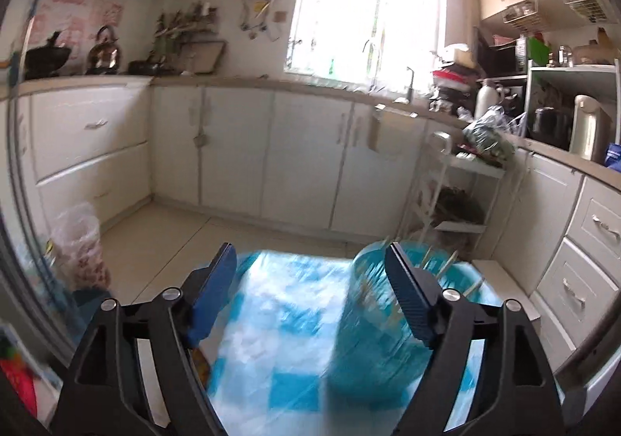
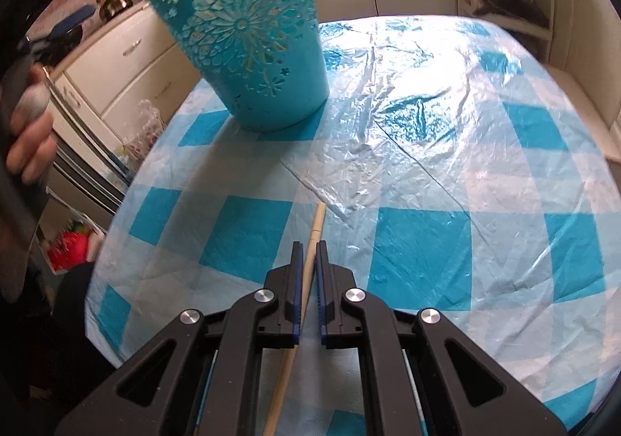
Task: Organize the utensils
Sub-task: 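Open the left gripper over the teal basket while the right gripper holds its chopstick, then lift the chopstick with the right gripper and open it over the teal basket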
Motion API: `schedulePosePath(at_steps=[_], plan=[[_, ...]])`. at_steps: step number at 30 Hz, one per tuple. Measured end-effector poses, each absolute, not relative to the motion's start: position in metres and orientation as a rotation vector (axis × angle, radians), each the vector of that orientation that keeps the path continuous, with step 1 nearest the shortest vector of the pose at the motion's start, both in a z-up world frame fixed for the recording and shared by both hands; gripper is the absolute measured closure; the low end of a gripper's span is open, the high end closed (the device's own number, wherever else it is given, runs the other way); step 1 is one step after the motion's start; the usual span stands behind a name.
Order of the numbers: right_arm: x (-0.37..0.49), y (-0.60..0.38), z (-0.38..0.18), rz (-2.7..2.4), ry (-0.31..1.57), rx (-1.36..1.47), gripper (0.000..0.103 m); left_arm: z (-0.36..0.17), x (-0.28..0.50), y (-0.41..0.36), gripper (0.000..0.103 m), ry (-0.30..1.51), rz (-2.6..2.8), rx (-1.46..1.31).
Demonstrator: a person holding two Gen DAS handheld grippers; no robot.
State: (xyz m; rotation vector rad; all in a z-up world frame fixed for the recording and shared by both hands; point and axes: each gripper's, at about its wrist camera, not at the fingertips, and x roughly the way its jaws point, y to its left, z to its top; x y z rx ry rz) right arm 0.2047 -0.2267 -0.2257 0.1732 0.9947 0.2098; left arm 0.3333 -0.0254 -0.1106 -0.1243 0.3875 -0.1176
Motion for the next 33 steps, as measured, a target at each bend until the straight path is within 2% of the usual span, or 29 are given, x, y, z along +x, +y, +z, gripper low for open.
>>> schedulePosePath(at_steps=[5, 10, 18, 23, 33], plan=[[0.203, -0.237, -0.219, 0.242, 0.993, 0.265, 0.097, -0.169, 0.328, -0.012, 0.025, 0.547, -0.101, -0.132], [0.195, -0.262, -0.173, 0.341, 0.843, 0.457, 0.098, -0.212, 0.329, -0.012, 0.025, 0.669, -0.113, -0.122], [0.226, -0.273, -0.049, 0.474, 0.497, 0.53, 0.098, -0.223, 0.334, -0.022, 0.024, 0.719, -0.149, -0.113], [0.251, -0.263, -0.002, 0.493, 0.394, 0.487, 0.099, -0.224, 0.337, -0.017, 0.022, 0.731, -0.15, -0.144], [0.281, -0.256, 0.002, 0.448, 0.421, 0.428, 0.102, -0.227, 0.341, -0.014, 0.022, 0.755, -0.168, -0.168]])
